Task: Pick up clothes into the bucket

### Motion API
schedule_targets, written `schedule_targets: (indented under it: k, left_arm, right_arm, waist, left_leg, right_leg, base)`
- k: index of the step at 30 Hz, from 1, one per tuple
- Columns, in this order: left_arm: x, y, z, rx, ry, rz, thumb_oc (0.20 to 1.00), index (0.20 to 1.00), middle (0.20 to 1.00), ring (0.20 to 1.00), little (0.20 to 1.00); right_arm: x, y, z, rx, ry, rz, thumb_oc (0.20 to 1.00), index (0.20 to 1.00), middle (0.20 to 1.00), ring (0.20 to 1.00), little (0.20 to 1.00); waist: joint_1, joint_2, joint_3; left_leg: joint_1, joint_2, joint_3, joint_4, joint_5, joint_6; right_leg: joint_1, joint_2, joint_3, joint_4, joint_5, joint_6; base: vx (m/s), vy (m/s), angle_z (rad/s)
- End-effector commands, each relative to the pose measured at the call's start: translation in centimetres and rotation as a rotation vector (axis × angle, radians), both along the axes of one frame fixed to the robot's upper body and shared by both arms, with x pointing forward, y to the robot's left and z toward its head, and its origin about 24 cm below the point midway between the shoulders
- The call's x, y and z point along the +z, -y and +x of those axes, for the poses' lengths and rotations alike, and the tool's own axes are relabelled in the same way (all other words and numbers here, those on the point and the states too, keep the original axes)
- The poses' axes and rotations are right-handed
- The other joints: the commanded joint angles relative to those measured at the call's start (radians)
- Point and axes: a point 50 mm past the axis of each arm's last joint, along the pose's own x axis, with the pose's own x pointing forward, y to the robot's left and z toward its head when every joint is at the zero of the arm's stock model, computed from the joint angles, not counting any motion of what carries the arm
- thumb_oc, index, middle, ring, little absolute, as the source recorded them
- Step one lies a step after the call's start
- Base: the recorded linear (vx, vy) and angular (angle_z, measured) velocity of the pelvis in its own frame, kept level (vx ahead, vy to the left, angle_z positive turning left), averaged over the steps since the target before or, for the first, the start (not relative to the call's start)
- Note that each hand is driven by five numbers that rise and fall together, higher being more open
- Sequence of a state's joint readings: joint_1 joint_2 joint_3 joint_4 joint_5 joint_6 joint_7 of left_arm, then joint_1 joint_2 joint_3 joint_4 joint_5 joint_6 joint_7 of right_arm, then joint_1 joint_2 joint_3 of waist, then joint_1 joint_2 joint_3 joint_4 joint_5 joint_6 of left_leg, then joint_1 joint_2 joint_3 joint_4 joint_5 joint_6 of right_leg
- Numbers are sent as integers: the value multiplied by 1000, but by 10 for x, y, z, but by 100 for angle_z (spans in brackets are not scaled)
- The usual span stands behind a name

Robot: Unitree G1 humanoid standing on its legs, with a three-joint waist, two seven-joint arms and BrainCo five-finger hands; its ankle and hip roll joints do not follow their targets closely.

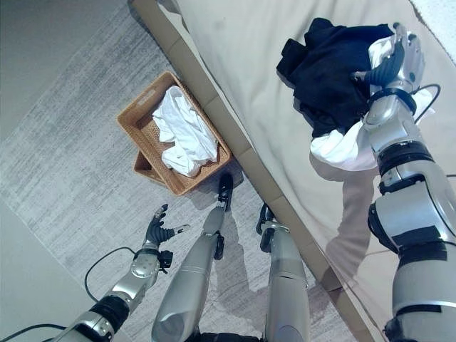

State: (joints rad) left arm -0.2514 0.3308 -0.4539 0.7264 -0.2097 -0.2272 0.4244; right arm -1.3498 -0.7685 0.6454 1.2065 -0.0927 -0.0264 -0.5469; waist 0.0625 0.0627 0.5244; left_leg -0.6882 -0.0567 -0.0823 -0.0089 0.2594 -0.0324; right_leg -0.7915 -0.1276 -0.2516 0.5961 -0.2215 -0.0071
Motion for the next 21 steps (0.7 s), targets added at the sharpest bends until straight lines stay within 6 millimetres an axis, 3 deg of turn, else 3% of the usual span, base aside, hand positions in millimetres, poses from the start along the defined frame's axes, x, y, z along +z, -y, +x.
schedule_targets:
  k: [1,3,4,5,11,15,21]
  left_arm:
    - [7,6,10,1,51,28,1000,1000,1000,1000,1000]
    - [10,7,12,15,75,27,1000,1000,1000,1000,1000]
    - [10,7,12,15,74,28,1000,1000,1000,1000,1000]
    - [11,6,13,31,78,25,1000,1000,1000,1000,1000]
    - [7,1,11,113,59,-7,1000,1000,1000,1000,1000]
    - [7,-2,9,123,62,3,1000,1000,1000,1000,1000]
    - [11,-5,8,124,88,19,1000,1000,1000,1000,1000]
  right_arm:
    - [58,-2,-23,-45,269,-225,1000,1000,1000,1000,1000]
    - [83,-22,-39,80,504,-147,1000,1000,1000,1000,1000]
    - [83,-21,-39,79,503,-146,1000,1000,1000,1000,1000]
    - [89,-29,-48,139,609,-86,1000,1000,1000,1000,1000]
    - [61,-40,-72,434,920,407,1000,1000,1000,1000,1000]
    - [49,-32,-84,365,963,332,1000,1000,1000,1000,1000]
    - [48,-28,-94,297,951,171,1000,1000,1000,1000,1000]
  waist:
    - [-20,17,-4]
    - [-30,14,-4]
    - [-29,13,-4]
    - [-36,8,-4]
    - [-66,-22,-4]
    - [-73,-28,-4]
    - [-71,-27,-4]
  left_leg:
    - [84,37,-18,49,-115,-26]
    - [82,36,-19,49,-117,-27]
    - [82,36,-19,50,-117,-27]
    - [82,37,-20,49,-119,-26]
    - [83,36,-10,57,-135,-19]
    - [82,35,-3,66,-142,-16]
    - [79,33,1,69,-144,-14]
  right_leg:
    - [68,-75,29,-214,189,123]
    - [62,-77,31,-208,184,123]
    - [63,-77,31,-208,183,123]
    - [63,-78,31,-208,181,124]
    - [60,-76,42,-208,179,128]
    - [65,-76,48,-217,183,130]
    - [66,-77,52,-224,192,133]
  base:
    - [0,0,0]
    - [0,0,0]
    - [0,0,0]
    - [0,0,0]
    - [4,-5,2]
    - [0,12,-3]
    - [-10,13,-2]
